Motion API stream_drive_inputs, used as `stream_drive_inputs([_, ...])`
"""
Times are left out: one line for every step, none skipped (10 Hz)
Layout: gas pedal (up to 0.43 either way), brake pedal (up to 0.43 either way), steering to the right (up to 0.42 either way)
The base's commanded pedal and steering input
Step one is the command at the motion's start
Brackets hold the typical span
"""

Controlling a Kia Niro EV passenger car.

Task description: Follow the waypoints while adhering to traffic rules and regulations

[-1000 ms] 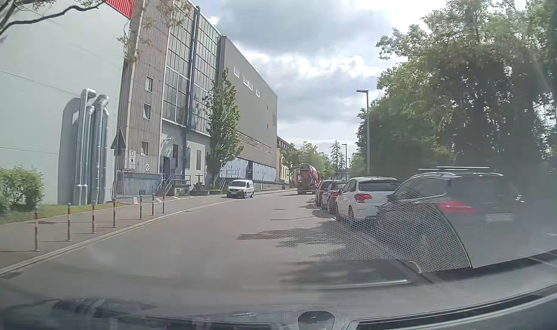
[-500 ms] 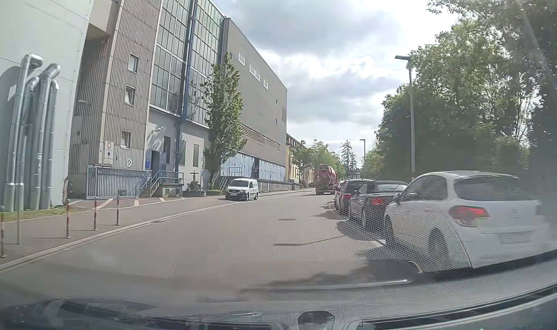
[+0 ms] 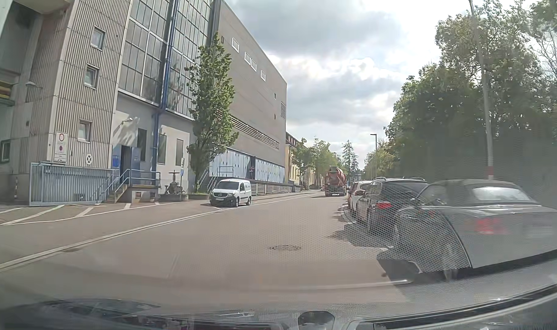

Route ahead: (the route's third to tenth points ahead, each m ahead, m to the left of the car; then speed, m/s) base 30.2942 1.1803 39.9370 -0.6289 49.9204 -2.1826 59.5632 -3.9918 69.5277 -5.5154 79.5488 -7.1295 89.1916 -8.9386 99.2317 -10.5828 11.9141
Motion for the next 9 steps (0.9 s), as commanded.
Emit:
stream_drive_inputs([0.098,0.000,0.024])
stream_drive_inputs([0.098,0.000,0.025])
stream_drive_inputs([0.098,0.000,0.026])
stream_drive_inputs([0.098,0.000,0.028])
stream_drive_inputs([0.098,0.000,0.030])
stream_drive_inputs([0.098,0.000,0.033])
stream_drive_inputs([0.098,0.000,0.037])
stream_drive_inputs([0.110,0.000,0.041])
stream_drive_inputs([0.110,0.000,0.043])
